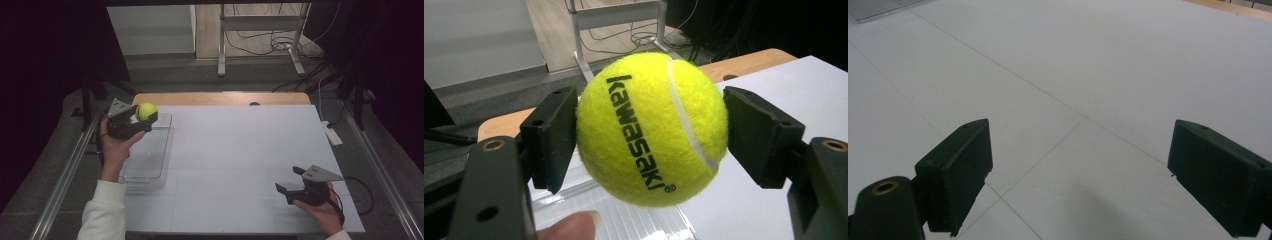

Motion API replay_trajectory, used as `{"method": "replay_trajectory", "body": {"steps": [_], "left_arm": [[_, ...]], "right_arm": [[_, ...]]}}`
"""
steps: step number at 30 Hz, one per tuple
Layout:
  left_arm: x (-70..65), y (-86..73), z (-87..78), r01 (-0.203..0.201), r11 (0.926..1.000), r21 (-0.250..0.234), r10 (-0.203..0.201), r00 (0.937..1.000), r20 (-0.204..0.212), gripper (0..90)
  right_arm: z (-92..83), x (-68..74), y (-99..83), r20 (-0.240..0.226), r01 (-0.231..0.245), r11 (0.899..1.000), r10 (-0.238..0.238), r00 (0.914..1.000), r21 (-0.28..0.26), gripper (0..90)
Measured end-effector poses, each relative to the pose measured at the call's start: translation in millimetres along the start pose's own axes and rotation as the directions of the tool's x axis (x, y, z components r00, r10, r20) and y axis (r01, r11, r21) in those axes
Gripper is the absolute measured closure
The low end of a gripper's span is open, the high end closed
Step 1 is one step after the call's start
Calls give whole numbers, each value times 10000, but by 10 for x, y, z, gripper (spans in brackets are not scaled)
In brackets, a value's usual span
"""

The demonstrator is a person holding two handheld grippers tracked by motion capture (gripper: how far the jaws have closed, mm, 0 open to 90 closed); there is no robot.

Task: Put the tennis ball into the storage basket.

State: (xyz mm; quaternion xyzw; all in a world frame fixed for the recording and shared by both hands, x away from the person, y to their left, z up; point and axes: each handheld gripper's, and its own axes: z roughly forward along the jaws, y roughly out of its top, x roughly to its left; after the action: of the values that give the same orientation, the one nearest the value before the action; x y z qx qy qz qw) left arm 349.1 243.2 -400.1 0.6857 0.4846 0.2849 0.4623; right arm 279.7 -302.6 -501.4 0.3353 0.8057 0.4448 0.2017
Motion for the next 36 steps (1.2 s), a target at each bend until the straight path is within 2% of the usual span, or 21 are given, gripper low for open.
{"method": "replay_trajectory", "body": {"steps": [6, 16, 22, 36], "left_arm": [[41, -14, 14, 27, 10000, 64, -26, 9999, -148, 267], [164, -53, 32, 315, 9994, 164, -309, 9989, -348, 267], [217, -91, 57, 453, 9985, 303, -432, 9970, -648, 267], [326, -179, 149, 606, 9958, 683, -534, 9933, -1029, 267]], "right_arm": [[1, 0, 0, -3, 4, 10000, -4, 10000, 5, 112], [7, 3, 0, 8, 6, 10000, -6, 10000, 39, 111], [4, 4, 1, 24, 29, 10000, -30, 10000, 34, 111], [6, 4, 0, 25, 19, 10000, -19, 10000, 45, 111]]}}
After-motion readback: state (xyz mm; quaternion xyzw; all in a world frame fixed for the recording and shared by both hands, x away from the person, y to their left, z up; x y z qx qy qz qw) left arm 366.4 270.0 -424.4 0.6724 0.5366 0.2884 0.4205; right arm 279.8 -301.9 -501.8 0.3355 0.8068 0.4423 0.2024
